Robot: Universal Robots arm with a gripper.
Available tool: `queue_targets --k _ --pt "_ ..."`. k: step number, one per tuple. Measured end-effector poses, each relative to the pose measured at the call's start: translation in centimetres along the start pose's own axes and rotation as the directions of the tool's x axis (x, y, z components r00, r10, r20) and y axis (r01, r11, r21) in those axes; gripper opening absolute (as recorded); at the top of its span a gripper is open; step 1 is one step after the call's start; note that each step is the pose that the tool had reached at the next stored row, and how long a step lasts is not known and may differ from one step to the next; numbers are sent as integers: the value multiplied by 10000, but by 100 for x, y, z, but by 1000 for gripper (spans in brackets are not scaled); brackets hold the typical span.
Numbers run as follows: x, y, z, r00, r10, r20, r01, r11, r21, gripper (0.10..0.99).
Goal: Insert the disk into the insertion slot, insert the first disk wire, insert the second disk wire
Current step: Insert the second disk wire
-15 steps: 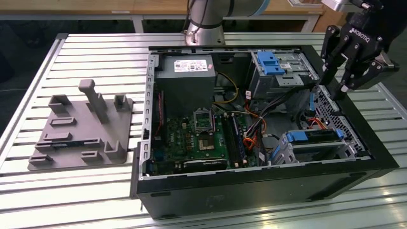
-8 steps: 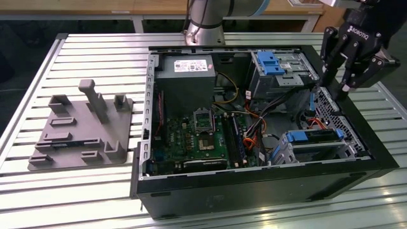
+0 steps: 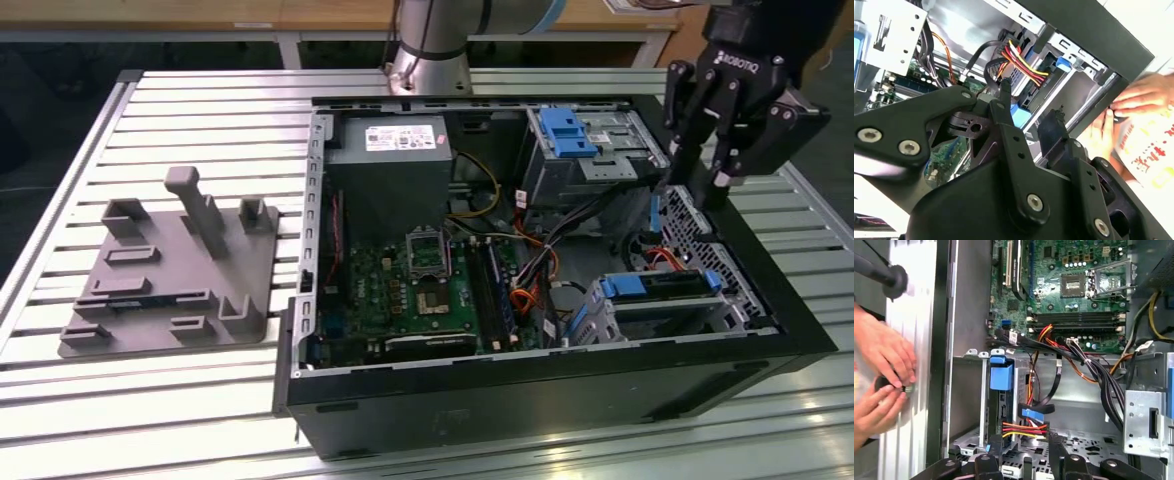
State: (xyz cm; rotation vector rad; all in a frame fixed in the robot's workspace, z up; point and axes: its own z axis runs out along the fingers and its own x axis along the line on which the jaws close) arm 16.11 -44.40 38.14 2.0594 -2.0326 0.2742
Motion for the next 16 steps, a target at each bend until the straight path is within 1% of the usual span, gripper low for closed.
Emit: queue_targets --k 3,7,8,10,12,13,14,16 --pt "-91 26 -11 9993 11 -363 -11 10000 -6 490" --pt "-211 71 -22 9969 23 -781 -24 10000 -13 478" --pt "-238 87 -24 9959 26 -899 -27 10000 -15 408" --pt "-270 123 -20 9939 33 -1103 -35 10000 -18 408" --pt "-287 161 -11 9919 38 -1269 -41 10000 -20 408" --pt "-294 178 -4 9910 40 -1335 -43 10000 -21 408" --pt "-301 192 7 9904 41 -1384 -45 10000 -22 408" --pt "-321 215 40 9896 42 -1436 -46 10000 -23 408"
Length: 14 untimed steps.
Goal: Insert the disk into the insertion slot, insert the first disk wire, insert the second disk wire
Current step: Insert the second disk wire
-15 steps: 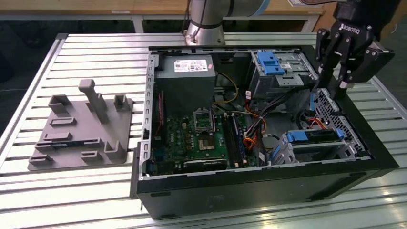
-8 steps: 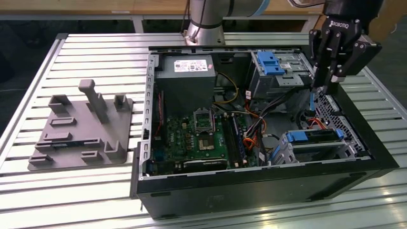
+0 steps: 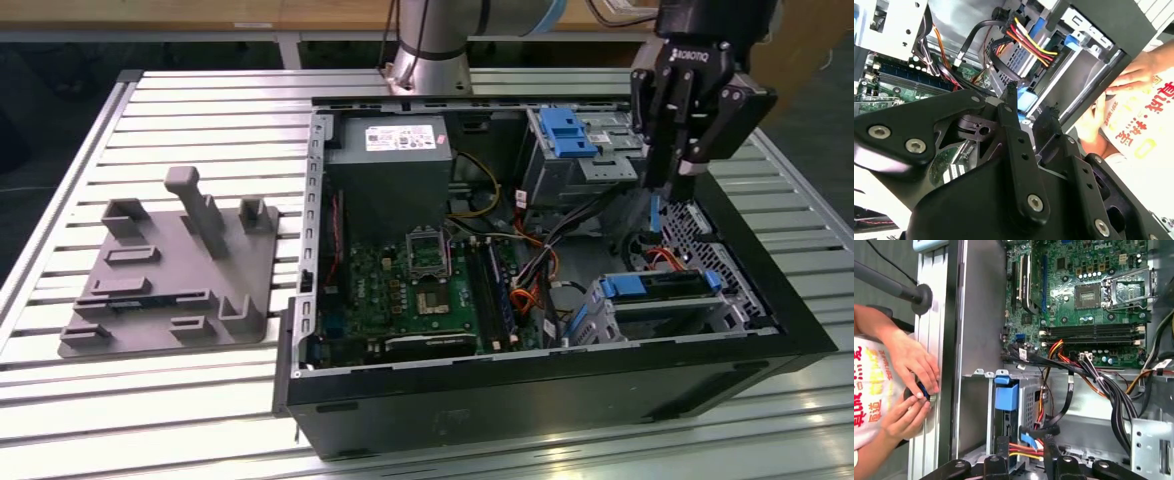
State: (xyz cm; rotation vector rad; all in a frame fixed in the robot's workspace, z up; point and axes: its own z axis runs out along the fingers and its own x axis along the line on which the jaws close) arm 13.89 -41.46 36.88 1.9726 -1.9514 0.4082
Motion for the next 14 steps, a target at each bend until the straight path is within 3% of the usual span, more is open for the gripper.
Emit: queue_targets --k 9,14 --pt "-60 17 105 9996 5 -267 -6 10000 -9 408" --pt "-88 14 168 9994 -6 -338 5 10000 -10 408"
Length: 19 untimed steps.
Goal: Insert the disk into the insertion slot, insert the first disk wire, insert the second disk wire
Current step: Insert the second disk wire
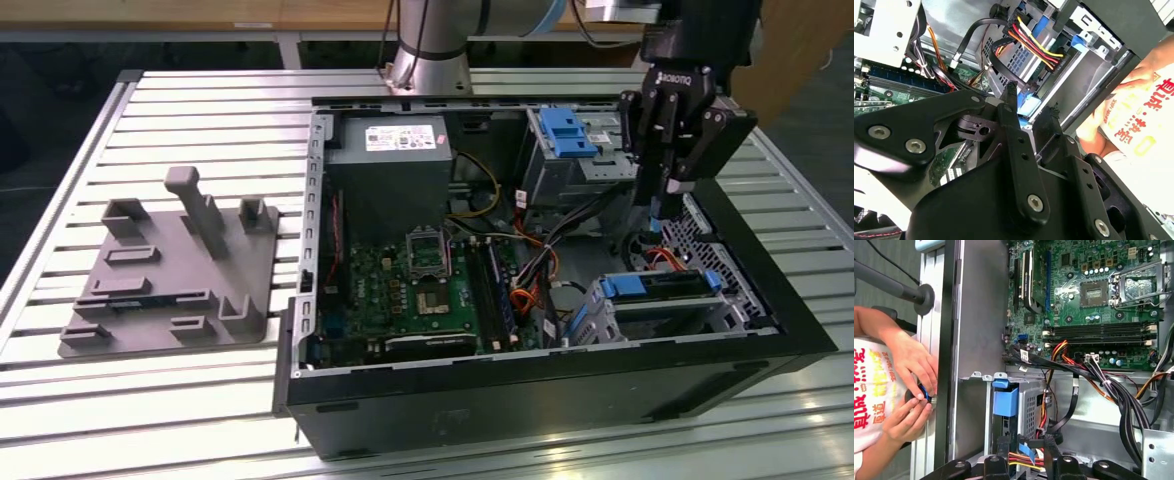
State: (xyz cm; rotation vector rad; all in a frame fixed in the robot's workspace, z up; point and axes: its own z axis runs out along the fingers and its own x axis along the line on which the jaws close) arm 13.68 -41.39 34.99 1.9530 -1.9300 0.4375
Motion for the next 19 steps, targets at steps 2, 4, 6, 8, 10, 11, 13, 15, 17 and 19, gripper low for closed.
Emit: queue_targets --k 2,4,6,8,10,11,13,15,17,19 --pt "-8 -1 20 10000 -2 -15 2 10000 -4 408" --pt "-14 -1 40 10000 -7 -26 7 10000 -12 408" --pt "-18 -2 55 10000 -10 -36 10 10000 -15 408" --pt "-14 -2 66 10000 -10 -49 10 10000 -16 408" --pt "-8 -3 78 10000 -10 -59 10 10000 -16 408" --pt "-5 -3 85 10000 -10 -65 10 10000 -16 408" --pt "3 -3 100 10000 -13 -84 13 10000 -16 408" --pt "5 -4 117 9999 -25 -109 24 10000 -13 408" --pt "9 -4 133 9999 -36 -135 36 10000 -10 408" --pt "12 -5 150 9999 -48 -156 48 10000 -8 408"
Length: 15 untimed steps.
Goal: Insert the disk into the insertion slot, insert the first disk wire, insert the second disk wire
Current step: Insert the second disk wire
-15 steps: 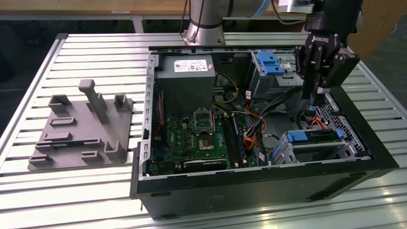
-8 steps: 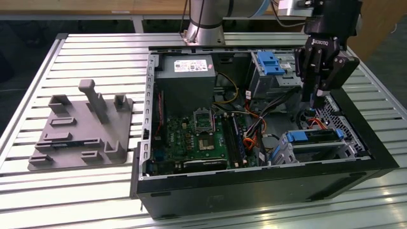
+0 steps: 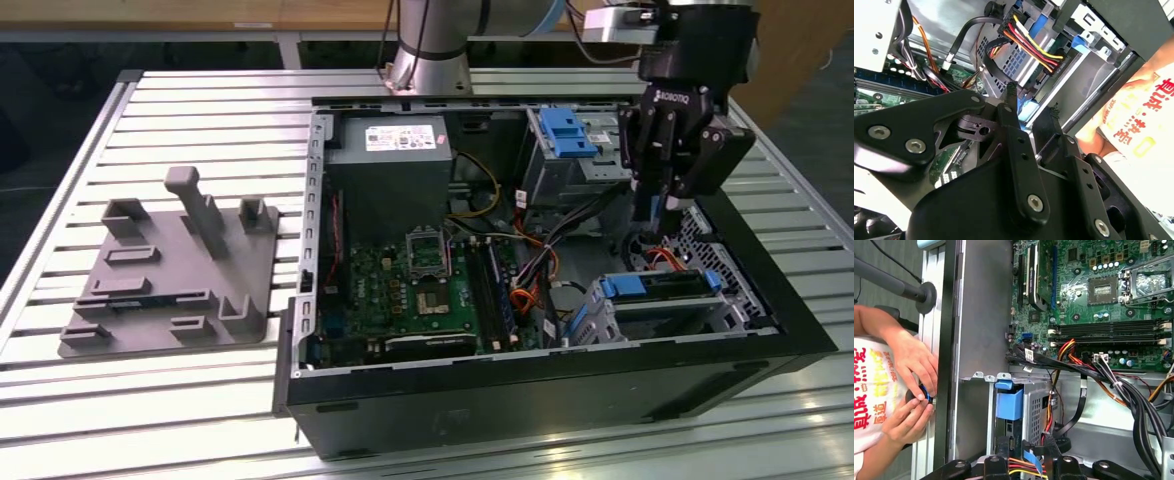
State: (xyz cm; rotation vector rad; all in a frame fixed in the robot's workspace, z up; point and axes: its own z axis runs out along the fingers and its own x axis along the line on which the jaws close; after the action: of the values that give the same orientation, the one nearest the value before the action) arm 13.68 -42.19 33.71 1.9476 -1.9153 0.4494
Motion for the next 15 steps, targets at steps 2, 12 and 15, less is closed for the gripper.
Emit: queue_targets --k 2,12,15 --pt "4 0 17 10000 -10 -25 10 10000 2 408" --pt "6 10 71 10000 -27 -93 27 10000 4 408" --pt "3 12 77 10000 -29 -93 29 10000 5 408"
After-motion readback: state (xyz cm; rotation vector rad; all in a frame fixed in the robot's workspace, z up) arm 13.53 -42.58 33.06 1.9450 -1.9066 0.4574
